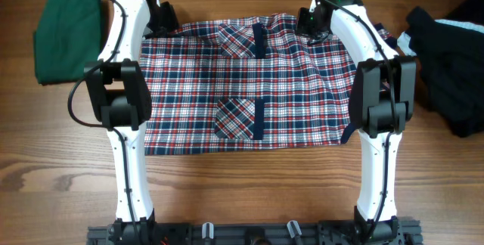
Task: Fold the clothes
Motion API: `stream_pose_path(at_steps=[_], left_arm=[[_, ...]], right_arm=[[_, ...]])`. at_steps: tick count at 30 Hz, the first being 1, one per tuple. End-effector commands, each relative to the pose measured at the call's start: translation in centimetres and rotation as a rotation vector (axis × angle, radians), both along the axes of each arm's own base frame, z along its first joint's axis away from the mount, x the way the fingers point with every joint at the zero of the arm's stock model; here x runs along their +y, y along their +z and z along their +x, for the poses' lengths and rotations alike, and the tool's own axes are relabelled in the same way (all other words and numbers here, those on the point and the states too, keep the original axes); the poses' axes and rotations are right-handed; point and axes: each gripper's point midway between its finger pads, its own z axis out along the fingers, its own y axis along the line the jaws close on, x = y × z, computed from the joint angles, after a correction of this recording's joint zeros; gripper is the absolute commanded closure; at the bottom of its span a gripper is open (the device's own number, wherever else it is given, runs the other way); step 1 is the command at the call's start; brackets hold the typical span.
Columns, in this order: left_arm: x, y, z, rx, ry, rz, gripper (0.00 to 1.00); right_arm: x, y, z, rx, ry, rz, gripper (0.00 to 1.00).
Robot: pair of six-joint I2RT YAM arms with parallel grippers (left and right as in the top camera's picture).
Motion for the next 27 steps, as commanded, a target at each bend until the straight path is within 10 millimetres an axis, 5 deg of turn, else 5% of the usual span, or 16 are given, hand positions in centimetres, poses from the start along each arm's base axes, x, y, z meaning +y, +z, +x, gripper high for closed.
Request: stream_pose_path(at_steps=[1, 7, 15, 18, 23, 27], left_arm=[[1.1, -2.3, -0.5, 0.036, 0.020, 0.031, 0.53], [1.9, -2.2, 0.0, 0.014, 0.035, 0.076, 0.75], [2.4, -1.9, 1.1, -0.030, 0.045, 0.099, 0.78], [2.7, -1.8, 1.7, -0.057, 0.052, 0.114, 0.70], [3.2, -1.4, 2.6, -0.098, 0.061, 0.142, 0.31], [3.8, -1.1, 3.0, -0.119, 0.075, 0.175, 0.17]], right_arm=[[-0.7, -2.4, 0.0, 0.022, 0.004, -0.030, 0.96], [-2.6, -3.4, 0.2, 0.030, -0.032, -0.056, 0.95], [-6.9, -3.4, 1.0, 0.011, -0.112, -0.077, 0.94], [-8.4, -3.2, 1.4, -0.003, -0.138, -0.076, 0.93], [-9.8, -3.0, 2.0, -0.026, -0.157, -0.075, 0.92], [-9.5, -2.8, 2.3, -0.046, -0.109, -0.074, 0.91]])
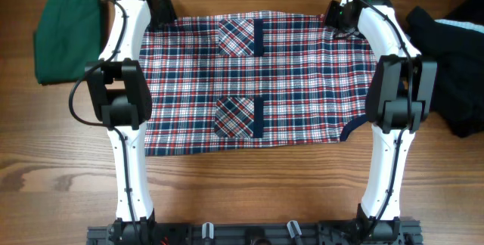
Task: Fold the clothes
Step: 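Release the dress corners and move both grippers outward away from it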
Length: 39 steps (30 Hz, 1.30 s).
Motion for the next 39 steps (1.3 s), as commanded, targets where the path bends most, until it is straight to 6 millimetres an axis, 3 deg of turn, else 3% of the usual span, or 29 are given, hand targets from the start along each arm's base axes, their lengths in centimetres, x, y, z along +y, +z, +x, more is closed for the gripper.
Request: stream_pose_path(at_steps=[1, 4, 7, 11, 14, 15, 20, 25, 28, 35, 39], left_arm=[[2.2, -1.7, -0.3, 0.022, 0.046, 0.084, 0.13], [2.4, -1.5, -0.1, 0.012, 0.043, 0.100, 0.06], [2.7, -1.4, 0.0, 0.011, 0.030, 0.113, 0.00], [3.3, -0.5, -0.1, 0.008, 0.025, 0.120, 0.00], [3.9, 1.3, -0.1, -0.014, 0.036, 0.119, 0.00], [4.1, 2.6, 0.0, -0.032, 0.040, 0.119, 0.00], [4.2, 7.1, -0.1, -0.090, 0.046, 0.120, 0.00], [4.0, 11.4, -1.3, -0.115, 0.039, 0.102, 0.00], [3.0, 12.6, -2.8, -0.086, 0.011, 0.048, 0.00], [-0.8, 14.1, -9.7, 0.124, -0.073, -0.148, 0.00], [-1.1, 14.1, -13.0, 0.240, -0.068, -0.169, 0.00]], right_arm=[[-0.6, -2.3, -0.3, 0.031, 0.029, -0.045, 0.91], [-0.6, -2.2, -0.3, 0.030, 0.029, -0.044, 0.91], [-0.3, -0.4, 0.2, 0.007, 0.036, -0.027, 0.90], [-0.3, 4.8, 1.6, -0.090, 0.037, -0.027, 0.49], [0.0, 10.3, 2.3, -0.184, 0.045, -0.015, 0.25], [0.2, 13.2, 2.2, -0.228, 0.047, -0.008, 0.16], [0.4, 18.7, 0.0, -0.259, 0.051, 0.003, 0.01], [1.1, 21.4, -3.1, -0.222, 0.074, 0.038, 0.01], [1.8, 22.3, -4.9, -0.188, 0.092, 0.072, 0.00], [2.1, 23.3, -10.6, -0.040, 0.105, 0.094, 0.01], [2.0, 23.9, -13.6, 0.032, 0.098, 0.095, 0.01]])
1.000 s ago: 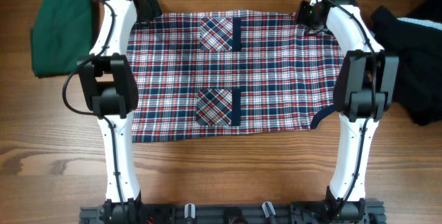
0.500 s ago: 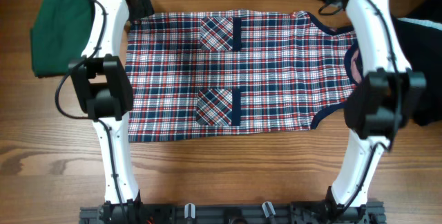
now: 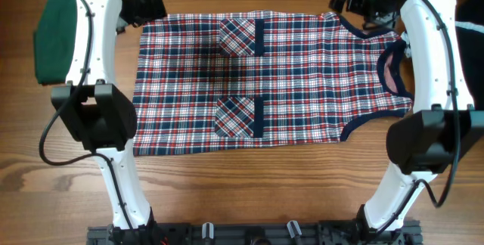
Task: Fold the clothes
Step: 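Release the dress corners and move both grippers outward away from it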
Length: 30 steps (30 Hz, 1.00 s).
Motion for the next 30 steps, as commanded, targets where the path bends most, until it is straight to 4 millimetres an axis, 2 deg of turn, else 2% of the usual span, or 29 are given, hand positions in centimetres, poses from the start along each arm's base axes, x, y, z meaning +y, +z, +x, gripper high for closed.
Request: stream_pose_path(at_steps=[1, 6, 11, 15, 19, 22, 27, 30], left_arm=[[-0.8, 1.6, -2.5, 0.052, -0.018, -0.065, 0.00], [-0.9, 3.3, -5.5, 0.117, -0.017, -0.067, 0.00], [-1.0, 5.5, -7.3, 0.118, -0.018, -0.067, 0.00], [-1.1, 6.4, -8.8, 0.140, -0.017, -0.068, 0.00], [-2.2, 6.5, -8.8, 0.139, -0.034, -0.111, 0.00], [-2.8, 6.5, -8.8, 0.140, -0.046, -0.113, 0.00], [-2.1, 6.7, -8.9, 0.134, -0.040, -0.071, 0.00], [-1.8, 8.1, -9.2, 0.097, -0.038, -0.053, 0.00]], right_arm=[[0.0, 3.7, -2.5, -0.029, 0.004, 0.011, 0.01], [-1.3, 5.4, -5.9, 0.008, -0.031, -0.055, 0.02], [-2.5, 7.1, -9.0, 0.032, -0.099, -0.102, 0.01], [-2.7, 7.5, -11.5, 0.086, -0.134, -0.106, 0.00], [-1.7, 7.3, -11.9, 0.104, -0.110, -0.052, 0.01], [-1.7, 6.8, -12.1, 0.123, -0.106, -0.054, 0.00], [-2.9, 6.6, -12.3, 0.126, -0.134, -0.118, 0.01], [-3.2, 7.6, -12.8, 0.094, -0.143, -0.135, 0.02]])
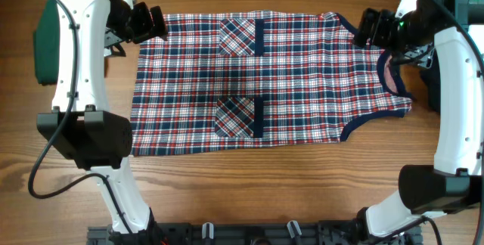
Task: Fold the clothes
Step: 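Release the dress corners and move both grippers outward away from it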
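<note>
A red, white and navy plaid sleeveless shirt [302, 71] lies spread flat on the wooden table, with two chest pockets [236, 37] up and its navy-trimmed neck opening [392, 71] at the right. My left gripper [145, 23] sits at the shirt's far left corner, its fingers apart and the hem flat beside them. Over the far shoulder strap, just right of the far right corner, my right gripper [372, 29] also looks open, with no cloth lifted.
A folded green garment [44, 33] lies at the far left edge, partly behind the left arm. Dark clothes [431, 79] lie at the right edge, mostly hidden by the right arm. Both arm bases stand along the table's near edge [249, 234].
The left gripper has moved slightly nearer along the shirt's left corner. The right gripper has moved right and nearer, from the far right corner to over the shoulder strap. The shirt lies unchanged.
The shirt began rumpled, both grippers on its far edge near the middle. Then the grippers were further apart and the far edge straighter. By 1 s ago the shirt lay flat, the grippers at its far corners. Now they are at the corners, apart from the cloth.
</note>
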Motion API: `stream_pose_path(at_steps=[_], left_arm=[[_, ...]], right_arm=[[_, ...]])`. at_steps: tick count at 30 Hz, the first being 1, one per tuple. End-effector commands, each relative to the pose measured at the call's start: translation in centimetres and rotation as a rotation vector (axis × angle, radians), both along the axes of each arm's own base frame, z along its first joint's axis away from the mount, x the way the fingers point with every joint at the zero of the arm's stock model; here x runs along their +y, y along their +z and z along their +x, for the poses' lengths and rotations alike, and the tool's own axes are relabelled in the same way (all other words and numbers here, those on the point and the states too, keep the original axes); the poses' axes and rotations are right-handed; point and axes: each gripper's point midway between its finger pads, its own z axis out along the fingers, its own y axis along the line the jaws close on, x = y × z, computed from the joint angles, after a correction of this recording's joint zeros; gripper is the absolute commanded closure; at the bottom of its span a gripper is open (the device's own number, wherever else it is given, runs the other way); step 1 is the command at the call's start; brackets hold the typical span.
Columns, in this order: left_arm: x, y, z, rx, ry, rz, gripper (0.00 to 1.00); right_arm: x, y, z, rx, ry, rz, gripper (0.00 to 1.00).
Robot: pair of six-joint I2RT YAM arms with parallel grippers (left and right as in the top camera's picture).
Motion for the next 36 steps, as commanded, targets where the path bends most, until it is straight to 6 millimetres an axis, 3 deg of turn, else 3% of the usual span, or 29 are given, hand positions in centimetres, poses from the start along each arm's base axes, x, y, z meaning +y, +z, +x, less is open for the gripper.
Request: stream_pose_path(at_steps=[1, 10, 13, 15, 19, 23, 28, 29, 32, 36], left_arm=[[0.4, 2.6, -0.7, -0.071, -0.011, 0.029, 0.00], [0.4, 9.9, -3.8, -0.262, 0.033, 0.036, 0.00], [2.3, 11.1, -4.3, -0.299, 0.115, 0.126, 0.00], [3.2, 11.4, -3.9, -0.325, 0.164, 0.172, 0.00], [2.8, 12.6, -1.5, -0.435, 0.167, 0.140, 0.00], [2.5, 14.4, 1.2, -0.563, 0.170, 0.122, 0.00], [2.6, 15.2, 3.2, -0.639, 0.170, 0.120, 0.00], [2.6, 14.9, 3.7, -0.640, 0.169, 0.120, 0.00], [2.6, 14.4, 4.3, -0.634, 0.169, 0.120, 0.00], [2.6, 14.5, 5.1, -0.656, 0.170, 0.118, 0.00]], right_arm=[[-0.9, 2.1, -1.2, -0.063, -0.035, -0.040, 0.01], [-0.9, 8.3, -5.6, -0.268, -0.078, -0.023, 0.01], [-0.9, 10.1, -7.2, -0.332, -0.090, -0.020, 0.00], [-1.2, 10.8, -7.9, -0.361, -0.100, -0.035, 0.01], [-1.4, 10.9, -8.0, -0.364, -0.080, -0.057, 0.00], [-1.4, 9.4, -6.5, -0.308, -0.051, -0.071, 0.01], [-1.0, 5.2, -2.2, -0.175, 0.013, -0.067, 0.01], [-0.6, 4.7, -0.2, -0.185, 0.047, -0.049, 0.01], [-0.4, 5.4, 2.2, -0.253, 0.055, -0.042, 0.00], [-0.3, 7.8, 4.3, -0.385, 0.081, -0.057, 0.00]])
